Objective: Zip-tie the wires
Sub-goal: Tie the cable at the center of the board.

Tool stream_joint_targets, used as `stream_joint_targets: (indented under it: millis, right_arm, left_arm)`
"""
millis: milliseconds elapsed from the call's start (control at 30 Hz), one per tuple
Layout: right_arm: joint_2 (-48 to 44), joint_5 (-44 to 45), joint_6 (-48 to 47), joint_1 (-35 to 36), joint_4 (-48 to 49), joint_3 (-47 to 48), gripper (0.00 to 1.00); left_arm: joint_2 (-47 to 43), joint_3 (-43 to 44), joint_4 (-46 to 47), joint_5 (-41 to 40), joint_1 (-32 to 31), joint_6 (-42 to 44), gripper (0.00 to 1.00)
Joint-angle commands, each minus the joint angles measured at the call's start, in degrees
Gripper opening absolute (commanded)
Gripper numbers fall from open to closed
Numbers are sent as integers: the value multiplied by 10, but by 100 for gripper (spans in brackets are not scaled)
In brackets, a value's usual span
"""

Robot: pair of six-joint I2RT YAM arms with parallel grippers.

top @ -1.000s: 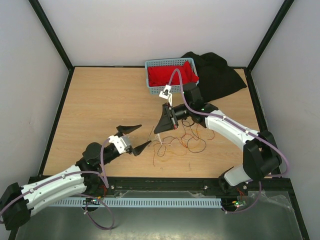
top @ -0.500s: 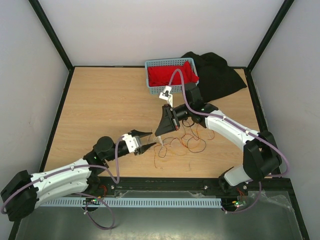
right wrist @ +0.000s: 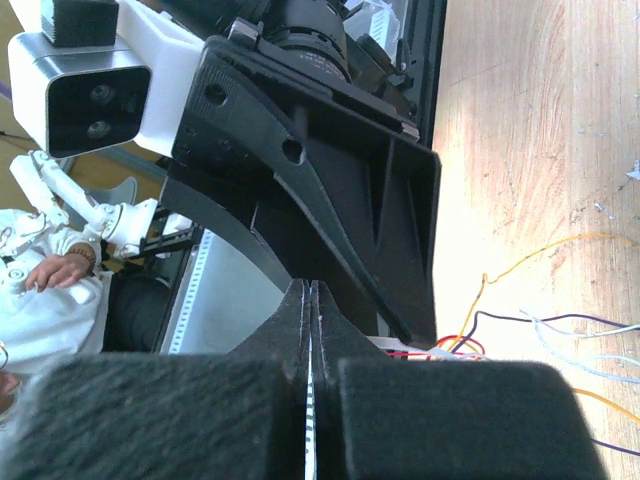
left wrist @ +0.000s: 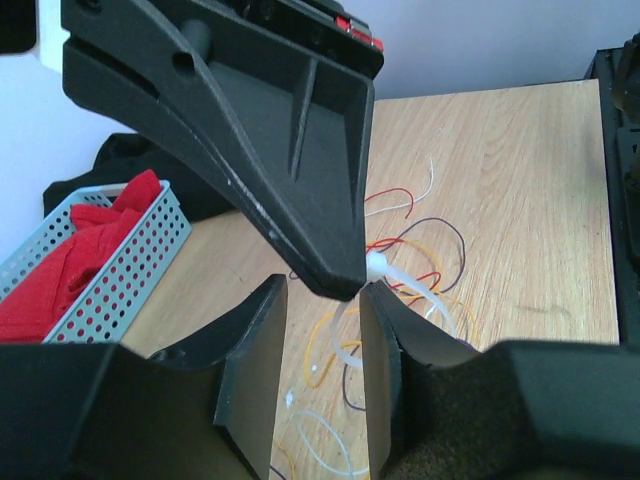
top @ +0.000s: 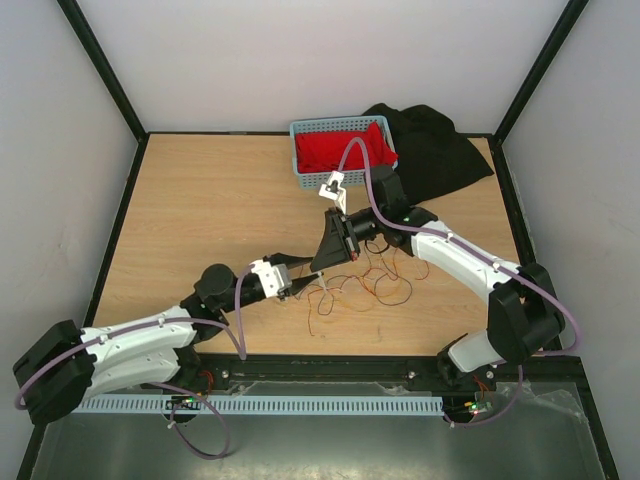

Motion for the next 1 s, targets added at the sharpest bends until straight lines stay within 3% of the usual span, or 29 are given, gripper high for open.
stream_joint_targets:
  millis: [0, 300, 667, 967]
  right_arm:
    - [-20, 9, 4, 1, 25, 0, 0]
    - [-17, 27, 58, -5, 92, -4, 0]
    - [-15, 123, 68, -26, 78, 29, 0]
    - [-1, 180, 48, -26, 38, 70, 0]
  left_arm:
    - [14, 25, 53, 22, 3, -11, 34]
    - [10, 18, 60, 34, 3, -29, 1]
    - [-13, -19, 41, 13, 0, -52, 0]
    - [18, -19, 25, -11, -41, -47, 0]
